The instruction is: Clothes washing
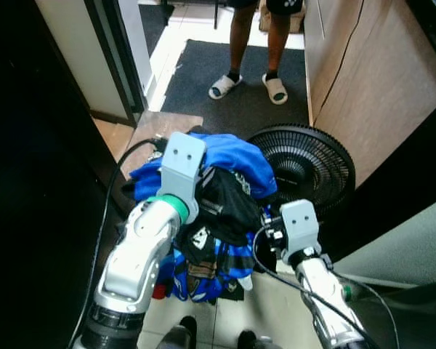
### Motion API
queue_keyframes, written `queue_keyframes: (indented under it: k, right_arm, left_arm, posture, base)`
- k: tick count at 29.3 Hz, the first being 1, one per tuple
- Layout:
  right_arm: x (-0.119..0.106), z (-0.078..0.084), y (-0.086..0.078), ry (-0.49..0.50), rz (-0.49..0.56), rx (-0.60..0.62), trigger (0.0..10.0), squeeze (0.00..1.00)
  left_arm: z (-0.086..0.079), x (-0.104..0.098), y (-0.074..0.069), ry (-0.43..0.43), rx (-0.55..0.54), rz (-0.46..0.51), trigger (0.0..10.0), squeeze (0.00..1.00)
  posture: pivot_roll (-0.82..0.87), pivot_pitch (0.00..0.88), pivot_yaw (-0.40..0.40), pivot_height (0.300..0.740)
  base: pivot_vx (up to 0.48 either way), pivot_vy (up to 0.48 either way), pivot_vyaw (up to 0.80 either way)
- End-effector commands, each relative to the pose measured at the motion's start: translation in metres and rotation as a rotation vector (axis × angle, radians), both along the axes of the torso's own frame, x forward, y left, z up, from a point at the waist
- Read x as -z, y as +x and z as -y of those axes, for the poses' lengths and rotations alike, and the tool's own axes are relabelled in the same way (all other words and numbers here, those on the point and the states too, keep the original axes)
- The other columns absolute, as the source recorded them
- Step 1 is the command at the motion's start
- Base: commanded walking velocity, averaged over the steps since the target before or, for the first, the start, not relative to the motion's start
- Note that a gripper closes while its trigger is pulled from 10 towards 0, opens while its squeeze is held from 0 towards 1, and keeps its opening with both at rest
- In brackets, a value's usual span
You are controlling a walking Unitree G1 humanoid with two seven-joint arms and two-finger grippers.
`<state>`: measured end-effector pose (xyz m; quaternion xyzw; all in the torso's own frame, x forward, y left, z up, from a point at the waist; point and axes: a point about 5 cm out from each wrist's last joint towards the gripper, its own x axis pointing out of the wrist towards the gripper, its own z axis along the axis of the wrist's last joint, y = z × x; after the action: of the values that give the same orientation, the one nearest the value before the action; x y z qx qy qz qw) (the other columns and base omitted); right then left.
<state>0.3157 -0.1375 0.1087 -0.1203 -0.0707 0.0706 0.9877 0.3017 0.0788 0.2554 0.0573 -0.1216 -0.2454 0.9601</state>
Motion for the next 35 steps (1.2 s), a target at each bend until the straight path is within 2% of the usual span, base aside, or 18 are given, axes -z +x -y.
queue_keyframes:
  k: [1, 2, 4, 6, 7, 8, 9, 10, 11, 12, 14, 15, 16, 21, 22, 24, 25, 35]
  right_arm:
    - [0.007, -0.001, -0.003, 0.002, -0.023, 0.003, 10.0, 0.00]
    - [0.004, -0.002, -0.003, 0.008, -0.011, 0.002, 10.0, 0.00]
    - [0.002, -0.002, -0.003, 0.013, 0.001, 0.002, 10.0, 0.00]
    - [-0.001, -0.001, -0.003, 0.017, 0.015, 0.004, 10.0, 0.00]
    - [-0.001, -0.001, -0.003, 0.017, 0.015, 0.004, 10.0, 0.00]
    - [-0.001, -0.001, -0.003, 0.016, 0.016, 0.005, 10.0, 0.00]
    - [-0.001, -0.001, -0.003, 0.016, 0.016, 0.005, 10.0, 0.00]
    - [0.000, 0.000, -0.003, 0.013, 0.017, 0.007, 10.0, 0.00]
    - [0.000, 0.000, -0.003, 0.013, 0.017, 0.007, 10.0, 0.00]
    - [0.000, 0.000, -0.003, 0.012, 0.017, 0.007, 10.0, 0.00]
    - [0.000, 0.001, -0.003, 0.008, 0.018, 0.007, 10.0, 0.00]
    - [0.000, 0.001, -0.003, 0.008, 0.018, 0.007, 10.0, 0.00]
    - [0.000, 0.001, -0.003, 0.007, 0.019, 0.008, 10.0, 0.00]
    - [0.000, 0.001, -0.003, 0.006, 0.020, 0.009, 10.0, 0.00]
    - [0.000, 0.001, -0.003, 0.006, 0.019, 0.010, 10.0, 0.00]
    - [0.000, 0.001, -0.003, 0.006, 0.019, 0.010, 10.0, 0.00]
    - [0.001, 0.001, -0.004, 0.006, 0.018, 0.010, 10.0, 0.00]
    - [0.003, -0.001, -0.006, 0.012, 0.010, 0.010, 10.0, 0.00]
  left_arm:
    - [0.003, -0.010, -0.007, 0.004, 0.027, 0.073, 10.0, 0.00]
    - [0.000, -0.011, -0.008, 0.089, 0.016, 0.139, 10.0, 0.00]
    - [-0.005, -0.013, -0.007, 0.068, 0.003, 0.131, 10.0, 0.00]
    - [-0.005, 0.012, -0.010, 0.274, 0.065, 0.106, 10.0, 0.00]
    - [-0.005, 0.012, -0.010, 0.274, 0.065, 0.106, 10.0, 0.00]
    - [-0.003, 0.032, -0.013, 0.346, 0.115, 0.038, 10.0, 0.00]
    - [-0.003, 0.032, -0.013, 0.346, 0.115, 0.038, 10.0, 0.00]
    - [-0.001, 0.065, -0.020, 0.480, 0.162, -0.031, 10.0, 0.00]
    - [-0.001, 0.065, -0.020, 0.480, 0.162, -0.031, 10.0, 0.00]
    - [0.000, 0.075, -0.021, 0.466, 0.152, -0.077, 10.0, 0.00]
    - [0.001, 0.085, -0.019, 0.367, 0.110, -0.170, 10.0, 0.00]
    - [0.001, 0.085, -0.019, 0.367, 0.110, -0.170, 10.0, 0.00]
    - [0.002, 0.088, -0.018, 0.323, 0.095, -0.205, 10.0, 0.00]
    - [0.001, 0.092, -0.012, 0.269, 0.033, -0.239, 10.0, 0.00]
    - [0.000, 0.092, -0.010, 0.264, 0.014, -0.233, 10.0, 0.05]
    - [0.000, 0.092, -0.010, 0.264, 0.014, -0.233, 10.0, 0.05]
    - [-0.001, 0.091, -0.009, 0.258, 0.006, -0.228, 10.0, 1.00]
    - [0.000, 0.090, -0.013, 0.247, 0.014, -0.204, 10.0, 1.00]
  posture:
    - [0.14, 0.141, 0.084, 0.740]
    - [0.13, 0.118, 0.083, 0.740]
    - [0.13, 0.106, 0.083, 0.740]
    - [0.12, 0.087, 0.081, 0.740]
    - [0.12, 0.087, 0.081, 0.740]
    - [0.12, 0.074, 0.077, 0.740]
    - [0.12, 0.074, 0.077, 0.740]
    - [0.11, 0.071, 0.077, 0.740]
    - [0.11, 0.071, 0.077, 0.740]
    - [0.11, 0.066, 0.079, 0.740]
    - [0.10, 0.064, 0.077, 0.740]
    - [0.10, 0.064, 0.077, 0.740]
    - [0.10, 0.065, 0.078, 0.740]
    - [0.10, 0.071, 0.080, 0.740]
    - [0.10, 0.079, 0.082, 0.740]
    - [0.10, 0.079, 0.082, 0.740]
    - [0.10, 0.083, 0.083, 0.740]
    - [0.10, 0.100, 0.083, 0.740]
  base:
    - [0.000, 0.000, 0.00]
    - [0.000, 0.000, 0.00]
    - [0.000, 0.000, 0.00]
    - [0.000, 0.000, 0.00]
    - [0.000, 0.000, 0.00]
    - [0.000, 0.000, 0.00]
    - [0.000, 0.000, 0.00]
    - [0.000, 0.000, 0.00]
    - [0.000, 0.000, 0.00]
    - [0.000, 0.000, 0.00]
    - [0.000, 0.000, 0.00]
    - [0.000, 0.000, 0.00]
    - [0.000, 0.000, 0.00]
    - [0.000, 0.000, 0.00]
    - [0.000, 0.000, 0.00]
    - [0.000, 0.000, 0.00]
    - [0.000, 0.000, 0.00]
    - [0.000, 0.000, 0.00]
